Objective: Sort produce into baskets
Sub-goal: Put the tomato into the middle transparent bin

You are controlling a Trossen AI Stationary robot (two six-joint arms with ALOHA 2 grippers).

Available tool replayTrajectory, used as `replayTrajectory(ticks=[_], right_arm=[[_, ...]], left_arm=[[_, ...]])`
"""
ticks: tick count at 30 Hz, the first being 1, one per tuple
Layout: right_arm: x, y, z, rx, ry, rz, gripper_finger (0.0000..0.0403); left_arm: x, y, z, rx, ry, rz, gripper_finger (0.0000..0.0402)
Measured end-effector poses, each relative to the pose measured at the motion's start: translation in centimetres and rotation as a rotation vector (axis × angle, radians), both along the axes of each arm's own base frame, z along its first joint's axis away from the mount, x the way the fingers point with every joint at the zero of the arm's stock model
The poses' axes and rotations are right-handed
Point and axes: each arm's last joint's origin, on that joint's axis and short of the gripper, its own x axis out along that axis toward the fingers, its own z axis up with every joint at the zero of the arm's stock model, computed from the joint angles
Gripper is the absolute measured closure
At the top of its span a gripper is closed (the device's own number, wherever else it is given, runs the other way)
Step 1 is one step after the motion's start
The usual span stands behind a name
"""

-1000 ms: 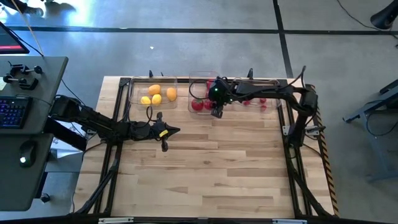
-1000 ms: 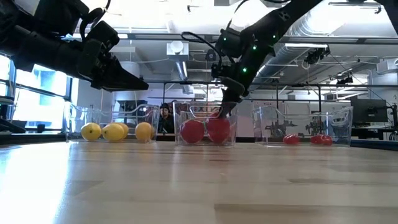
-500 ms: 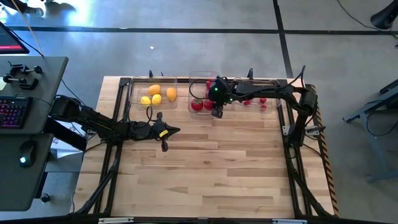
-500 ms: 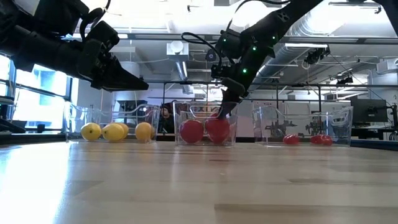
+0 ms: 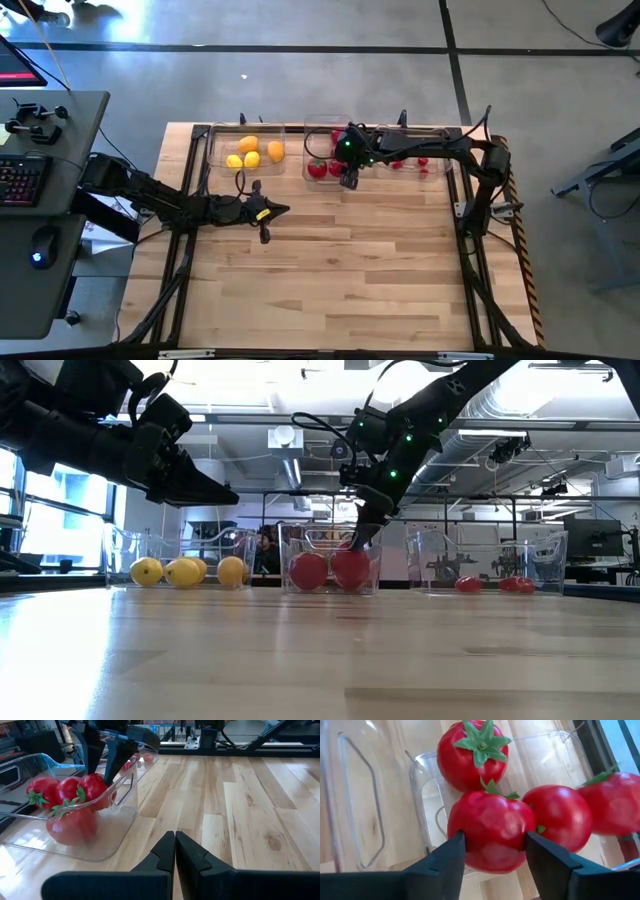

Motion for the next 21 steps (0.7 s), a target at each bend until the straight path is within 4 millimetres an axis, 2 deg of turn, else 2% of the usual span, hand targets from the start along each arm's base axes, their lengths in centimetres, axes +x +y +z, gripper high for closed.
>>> replayTrajectory(ticks=[6, 10, 15, 21], right_arm=[[-0.01, -0.06, 0.01, 0.000, -0.002, -0.022, 0.0167], [-0.01, -0.06, 0.01, -0.004, -0.001, -0.016, 0.0159], [-0.01, -0.04, 0.01, -0.004, 0.000, -0.013, 0.0181], [0.02, -0.04, 0.01, -0.004, -0.003, -0.012, 0.0253]], left_arm=[[0.00, 0.00, 0.00, 0.000, 0.000, 0.000, 0.0401], [0.00, 0.00, 0.00, 0.000, 0.000, 0.000, 0.0401], [0.00, 0.00, 0.00, 0.000, 0.000, 0.000, 0.0401], [0.00, 0.00, 0.00, 0.000, 0.000, 0.000, 0.0401]])
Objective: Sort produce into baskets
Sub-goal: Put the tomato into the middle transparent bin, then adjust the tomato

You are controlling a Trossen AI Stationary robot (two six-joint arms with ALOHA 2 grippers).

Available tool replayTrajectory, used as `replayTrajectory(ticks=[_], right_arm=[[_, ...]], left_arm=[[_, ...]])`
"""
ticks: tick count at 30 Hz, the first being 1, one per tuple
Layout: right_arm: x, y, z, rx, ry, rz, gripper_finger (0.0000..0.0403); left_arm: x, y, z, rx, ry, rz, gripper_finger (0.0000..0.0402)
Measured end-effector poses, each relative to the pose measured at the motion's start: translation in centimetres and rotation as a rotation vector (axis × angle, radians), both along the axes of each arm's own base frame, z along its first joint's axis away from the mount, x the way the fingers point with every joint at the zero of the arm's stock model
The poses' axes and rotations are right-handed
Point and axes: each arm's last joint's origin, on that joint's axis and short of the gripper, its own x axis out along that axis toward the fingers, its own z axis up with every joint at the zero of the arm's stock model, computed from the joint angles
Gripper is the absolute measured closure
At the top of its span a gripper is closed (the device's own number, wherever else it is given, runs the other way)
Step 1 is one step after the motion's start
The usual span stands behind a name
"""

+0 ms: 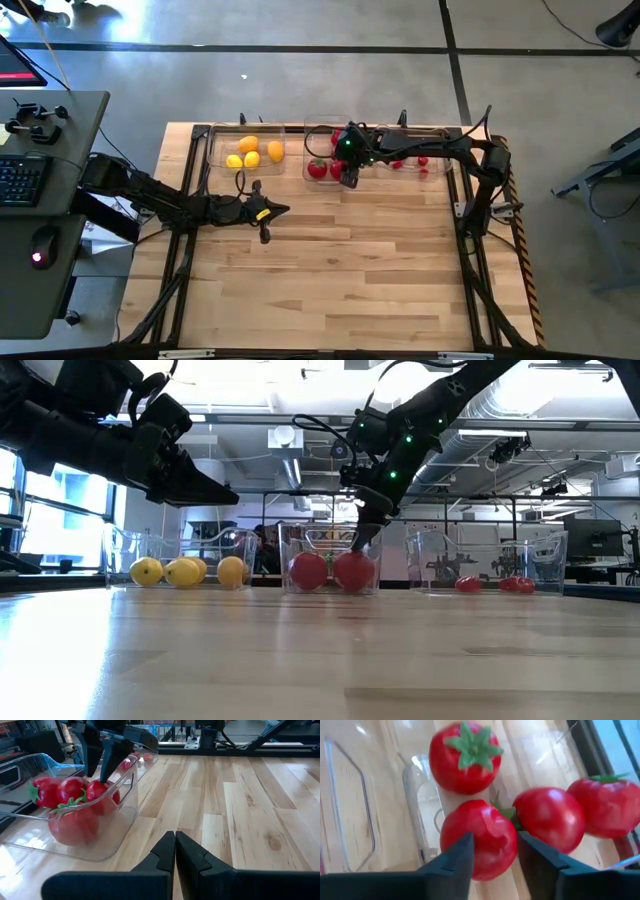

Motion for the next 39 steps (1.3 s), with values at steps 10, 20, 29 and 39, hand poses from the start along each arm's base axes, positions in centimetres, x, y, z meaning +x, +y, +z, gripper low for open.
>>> replayTrajectory(ticks=[10, 20, 29, 39], right_arm=[[1.0, -0.1, 0.7, 0.014, -0.144, 0.034, 0.0395], [2.2, -0.4, 0.8, 0.074, -0.222, 0.060, 0.0401], [6.2, -2.0, -0.7, 0.143, -0.021, 0.040, 0.0403], [6.6, -2.4, 1.4, 0.053, -0.031, -0.036, 0.0403]], left_arm=[[0.0, 0.0, 0.0, -0.005, -0.002, 0.001, 0.0401], [0.0, 0.2, 0.0, -0.006, -0.002, 0.011, 0.0401], [0.0, 0.2, 0.0, -0.006, -0.003, 0.013, 0.0401], [0.0, 0.2, 0.0, 0.002, -0.001, 0.011, 0.0401]])
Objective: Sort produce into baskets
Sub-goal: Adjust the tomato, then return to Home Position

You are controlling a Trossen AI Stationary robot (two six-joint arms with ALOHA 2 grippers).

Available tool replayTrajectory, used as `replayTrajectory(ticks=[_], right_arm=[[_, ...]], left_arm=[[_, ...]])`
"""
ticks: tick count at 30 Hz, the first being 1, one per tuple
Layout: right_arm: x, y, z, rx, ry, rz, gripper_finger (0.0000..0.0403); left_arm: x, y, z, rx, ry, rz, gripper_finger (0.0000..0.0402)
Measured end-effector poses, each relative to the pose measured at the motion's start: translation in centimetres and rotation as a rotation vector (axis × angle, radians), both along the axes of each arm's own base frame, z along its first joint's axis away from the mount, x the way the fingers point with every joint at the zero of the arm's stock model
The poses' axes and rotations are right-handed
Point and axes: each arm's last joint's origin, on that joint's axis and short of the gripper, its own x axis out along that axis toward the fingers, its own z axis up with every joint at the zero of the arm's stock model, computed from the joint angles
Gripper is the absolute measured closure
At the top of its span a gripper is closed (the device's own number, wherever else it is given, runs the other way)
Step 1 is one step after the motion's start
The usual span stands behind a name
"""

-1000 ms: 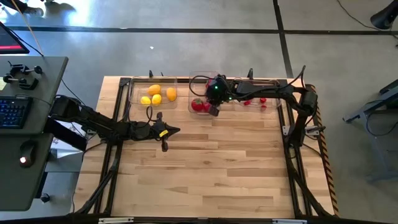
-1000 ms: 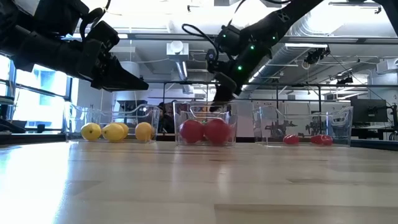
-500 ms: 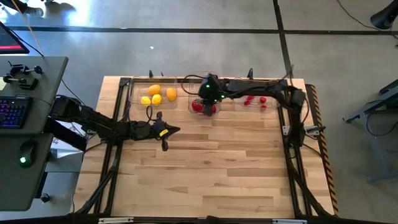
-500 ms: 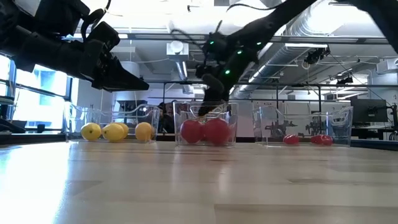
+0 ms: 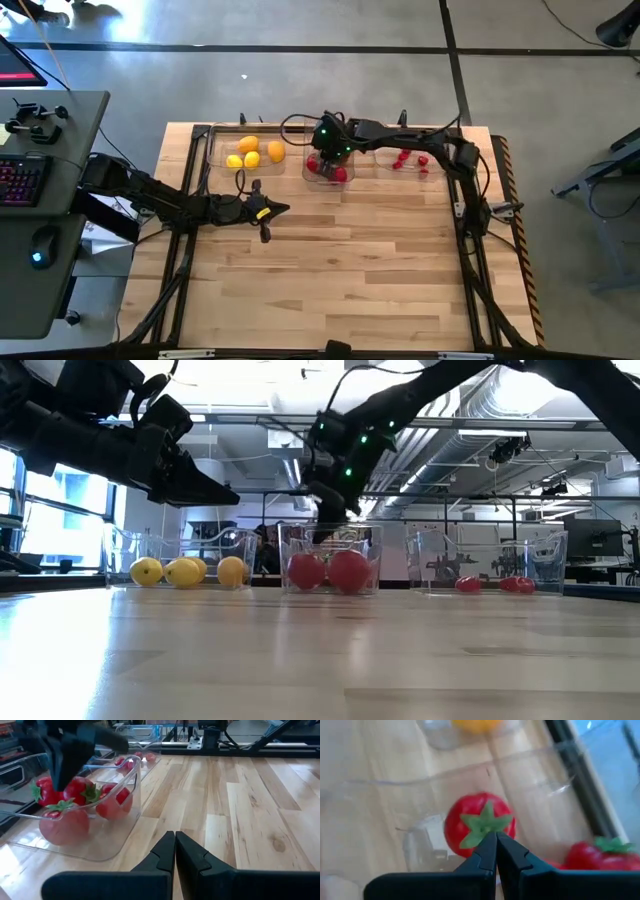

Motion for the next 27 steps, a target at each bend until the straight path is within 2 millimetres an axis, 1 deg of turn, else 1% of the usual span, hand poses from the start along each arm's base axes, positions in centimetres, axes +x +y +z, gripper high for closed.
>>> replayTrajectory(ticks=[4, 6, 8, 10, 14, 21, 27], right_arm=[[-0.5, 1.1, 1.8, -0.061, -0.046, 0.062, 0.0403], [-1.0, 1.8, 1.7, -0.090, -0.083, 0.079, 0.0403], [-2.0, 2.4, 1.2, -0.113, -0.129, 0.084, 0.0403], [-3.4, 3.1, 0.6, -0.134, -0.182, 0.079, 0.0403], [-6.3, 4.7, -0.1, -0.163, -0.309, 0.064, 0.0403], [-11.1, 8.0, -0.1, -0.232, -0.511, 0.092, 0.0403], [-15.0, 10.2, -1.2, -0.246, -0.616, 0.108, 0.0403]], left_arm=[[0.0, 0.0, 0.0, -0.003, -0.005, 0.004, 0.0401], [0.0, 0.0, 0.1, -0.008, -0.011, 0.006, 0.0401], [0.0, 0.0, 0.1, -0.009, -0.013, 0.006, 0.0401], [0.0, 0.0, 0.2, -0.013, -0.023, 0.005, 0.0401], [0.1, -0.1, 0.5, -0.020, -0.051, -0.015, 0.0401], [0.1, 0.0, 0.7, -0.006, -0.078, -0.016, 0.0401], [-0.8, 0.5, 0.5, -0.004, -0.155, -0.025, 0.0401]])
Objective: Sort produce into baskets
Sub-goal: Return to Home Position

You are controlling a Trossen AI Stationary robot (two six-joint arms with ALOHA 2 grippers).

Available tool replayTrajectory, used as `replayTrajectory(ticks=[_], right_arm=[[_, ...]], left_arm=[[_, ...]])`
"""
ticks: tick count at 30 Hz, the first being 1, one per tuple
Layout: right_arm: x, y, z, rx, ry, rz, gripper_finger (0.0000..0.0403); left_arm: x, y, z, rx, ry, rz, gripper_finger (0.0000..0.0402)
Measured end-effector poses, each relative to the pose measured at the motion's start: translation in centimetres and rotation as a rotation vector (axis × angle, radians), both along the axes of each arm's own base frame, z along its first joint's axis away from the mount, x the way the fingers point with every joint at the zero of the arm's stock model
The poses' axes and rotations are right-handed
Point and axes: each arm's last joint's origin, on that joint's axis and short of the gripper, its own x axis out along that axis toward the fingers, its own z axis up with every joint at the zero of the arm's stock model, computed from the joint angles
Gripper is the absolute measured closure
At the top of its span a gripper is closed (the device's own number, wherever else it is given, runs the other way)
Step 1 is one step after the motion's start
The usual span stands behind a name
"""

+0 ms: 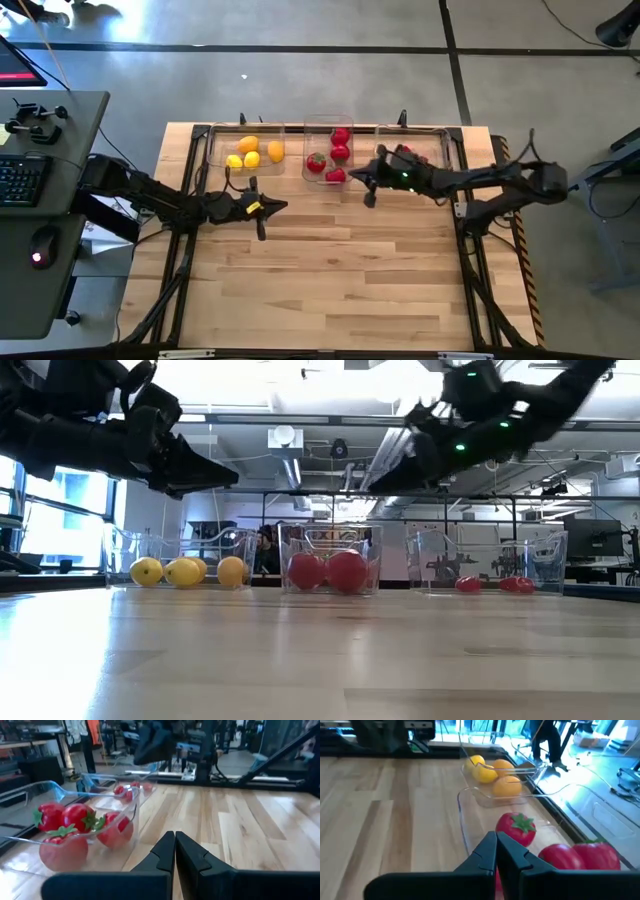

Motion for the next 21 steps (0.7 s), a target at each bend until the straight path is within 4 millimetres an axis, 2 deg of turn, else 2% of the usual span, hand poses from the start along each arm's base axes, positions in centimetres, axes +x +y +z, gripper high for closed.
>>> replayTrajectory(ticks=[8, 13, 21], right_arm=[[-4.5, 2.2, -0.7, -0.021, -0.086, -0.009, 0.0403], [-6.4, 3.1, -0.9, -0.025, -0.119, 0.008, 0.0403], [-9.5, 4.1, -2.8, -0.016, -0.153, -0.037, 0.0403]], left_arm=[[-1.3, 0.1, 0.0, 0.016, -0.037, -0.006, 0.0401], [-1.8, 0.2, 0.4, 0.016, -0.049, -0.006, 0.0401], [-2.2, 0.2, 0.8, 0.024, -0.045, -0.004, 0.0401]])
